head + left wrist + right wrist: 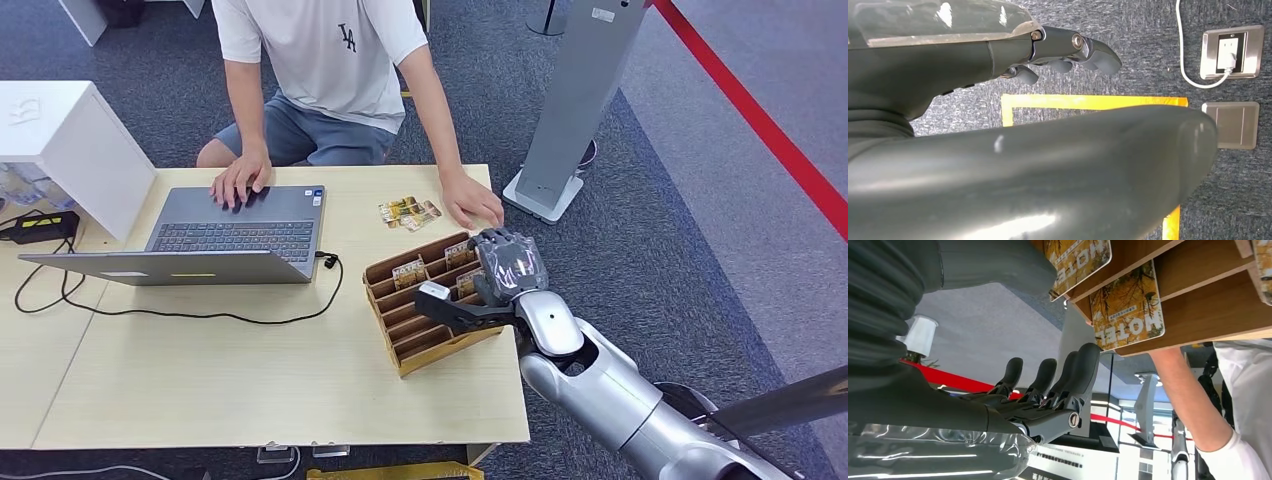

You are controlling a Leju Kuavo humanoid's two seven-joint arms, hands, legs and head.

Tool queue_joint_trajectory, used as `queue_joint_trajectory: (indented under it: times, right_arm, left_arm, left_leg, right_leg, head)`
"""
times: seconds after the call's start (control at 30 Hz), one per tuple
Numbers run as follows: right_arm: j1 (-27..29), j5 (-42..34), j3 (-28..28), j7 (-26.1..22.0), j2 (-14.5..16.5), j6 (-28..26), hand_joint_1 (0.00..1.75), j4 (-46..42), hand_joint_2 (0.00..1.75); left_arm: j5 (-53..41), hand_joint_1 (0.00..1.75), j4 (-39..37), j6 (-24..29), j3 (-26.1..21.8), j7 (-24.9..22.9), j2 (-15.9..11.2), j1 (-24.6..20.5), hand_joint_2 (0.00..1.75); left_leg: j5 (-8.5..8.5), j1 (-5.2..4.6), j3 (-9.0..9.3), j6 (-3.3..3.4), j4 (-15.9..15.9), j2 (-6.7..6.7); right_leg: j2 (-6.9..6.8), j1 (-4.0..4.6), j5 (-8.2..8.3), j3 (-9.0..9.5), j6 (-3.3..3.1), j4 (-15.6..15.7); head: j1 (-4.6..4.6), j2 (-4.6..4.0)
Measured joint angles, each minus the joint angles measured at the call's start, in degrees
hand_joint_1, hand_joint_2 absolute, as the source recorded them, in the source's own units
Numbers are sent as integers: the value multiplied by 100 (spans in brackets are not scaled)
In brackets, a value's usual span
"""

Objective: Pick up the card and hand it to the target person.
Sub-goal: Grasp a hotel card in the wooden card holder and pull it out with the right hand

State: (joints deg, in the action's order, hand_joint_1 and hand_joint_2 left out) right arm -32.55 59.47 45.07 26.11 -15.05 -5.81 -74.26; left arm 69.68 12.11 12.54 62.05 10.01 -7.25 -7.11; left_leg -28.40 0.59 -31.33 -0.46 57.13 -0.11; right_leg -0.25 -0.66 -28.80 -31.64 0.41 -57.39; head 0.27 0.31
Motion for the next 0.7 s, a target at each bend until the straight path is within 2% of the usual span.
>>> queue_joint_trajectory:
  times: [0.53, 0.7]
  right_arm:
    - [95, -43, -12, 98, -114, -10, 82, 52, 175]
    - [178, -97, -13, 106, -127, -21, 62, 65, 175]
  left_arm:
    - [-96, 0, 0, 2, 0, -46, -11, -15, 0]
    - [-102, 0, 0, 7, 0, -63, -21, -18, 0]
  left_leg:
    - [0, 0, 2, 0, 0, 1]
    - [0, 0, 2, 0, 0, 1]
  right_leg:
    - [1, 0, 0, -1, 0, 0]
    - [1, 0, 0, -1, 0, 0]
  head:
    - [-2, 0]
    - [-1, 0]
